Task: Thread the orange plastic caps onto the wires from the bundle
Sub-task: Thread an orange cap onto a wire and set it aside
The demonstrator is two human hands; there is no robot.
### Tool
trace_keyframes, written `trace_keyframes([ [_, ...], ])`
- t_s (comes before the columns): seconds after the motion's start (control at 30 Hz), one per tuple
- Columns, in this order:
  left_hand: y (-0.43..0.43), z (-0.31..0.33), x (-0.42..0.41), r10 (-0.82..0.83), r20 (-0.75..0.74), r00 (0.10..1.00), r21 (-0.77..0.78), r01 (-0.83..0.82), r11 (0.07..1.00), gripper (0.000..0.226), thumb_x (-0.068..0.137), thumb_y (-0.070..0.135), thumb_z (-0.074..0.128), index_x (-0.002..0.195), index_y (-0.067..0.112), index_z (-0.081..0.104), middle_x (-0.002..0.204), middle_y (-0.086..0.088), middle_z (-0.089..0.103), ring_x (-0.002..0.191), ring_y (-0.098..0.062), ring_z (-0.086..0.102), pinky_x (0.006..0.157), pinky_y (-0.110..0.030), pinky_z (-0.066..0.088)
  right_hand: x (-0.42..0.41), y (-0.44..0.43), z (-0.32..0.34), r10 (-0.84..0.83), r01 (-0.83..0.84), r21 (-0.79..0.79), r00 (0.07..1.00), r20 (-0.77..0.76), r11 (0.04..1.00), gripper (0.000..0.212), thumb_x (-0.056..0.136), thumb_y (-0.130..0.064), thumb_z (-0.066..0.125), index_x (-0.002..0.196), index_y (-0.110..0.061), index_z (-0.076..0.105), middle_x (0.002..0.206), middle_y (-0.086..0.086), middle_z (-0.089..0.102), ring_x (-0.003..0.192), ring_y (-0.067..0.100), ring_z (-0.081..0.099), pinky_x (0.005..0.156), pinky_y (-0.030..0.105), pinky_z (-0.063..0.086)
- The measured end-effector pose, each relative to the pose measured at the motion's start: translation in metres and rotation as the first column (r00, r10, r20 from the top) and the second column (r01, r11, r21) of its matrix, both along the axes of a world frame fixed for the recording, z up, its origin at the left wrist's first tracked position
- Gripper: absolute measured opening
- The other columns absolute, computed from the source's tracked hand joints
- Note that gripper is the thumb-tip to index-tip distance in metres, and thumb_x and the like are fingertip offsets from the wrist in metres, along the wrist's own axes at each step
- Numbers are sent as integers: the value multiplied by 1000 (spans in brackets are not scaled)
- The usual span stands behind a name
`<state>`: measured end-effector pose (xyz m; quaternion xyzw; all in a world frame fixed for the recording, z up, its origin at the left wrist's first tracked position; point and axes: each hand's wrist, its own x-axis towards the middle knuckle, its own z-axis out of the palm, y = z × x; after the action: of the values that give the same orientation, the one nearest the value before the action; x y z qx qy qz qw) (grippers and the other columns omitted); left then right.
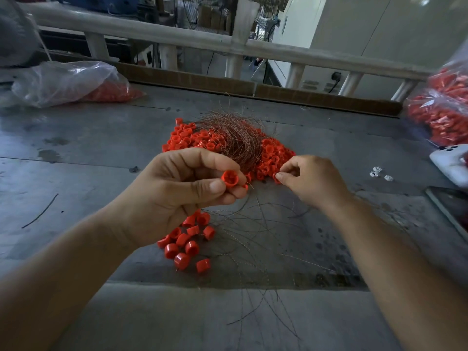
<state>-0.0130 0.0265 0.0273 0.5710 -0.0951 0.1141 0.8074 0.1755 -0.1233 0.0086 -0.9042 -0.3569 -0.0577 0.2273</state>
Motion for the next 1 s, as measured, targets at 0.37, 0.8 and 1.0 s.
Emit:
trace_keyframes([
  [0.37, 2, 0, 0, -13, 3, 1000, 0, 13, 1000, 20, 67, 10, 70, 87, 12, 73, 87, -7, 72, 82, -17, 70, 69, -19, 55, 2, -3, 7, -7, 14, 100, 998, -60, 995, 16, 80, -14, 68, 74, -21, 56, 66, -15, 51, 61, 2, 49, 51, 11, 34],
  [0.8, 0, 1, 2, 141, -79, 987, 13, -141, 990, 24, 58, 6, 66, 79, 11, 75, 80, -7, 73, 76, -17, 71, 64, -19, 55, -47, -2, 36, 456, -225, 576, 840, -293, 785, 29, 82, 3, 62, 77, -26, 62, 72, -2, 66, 65, 7, 66, 56, 13, 49],
  [1.0, 1, 0, 4, 177, -104, 979, 29, -175, 984, 24, 55, 8, 67, 78, 12, 75, 79, -6, 73, 75, -16, 70, 63, -19, 54, -57, 0, 37, 552, -234, 645, 757, -349, 728, 27, 78, 4, 63, 86, -21, 63, 74, -3, 66, 69, 9, 67, 65, 17, 52],
])
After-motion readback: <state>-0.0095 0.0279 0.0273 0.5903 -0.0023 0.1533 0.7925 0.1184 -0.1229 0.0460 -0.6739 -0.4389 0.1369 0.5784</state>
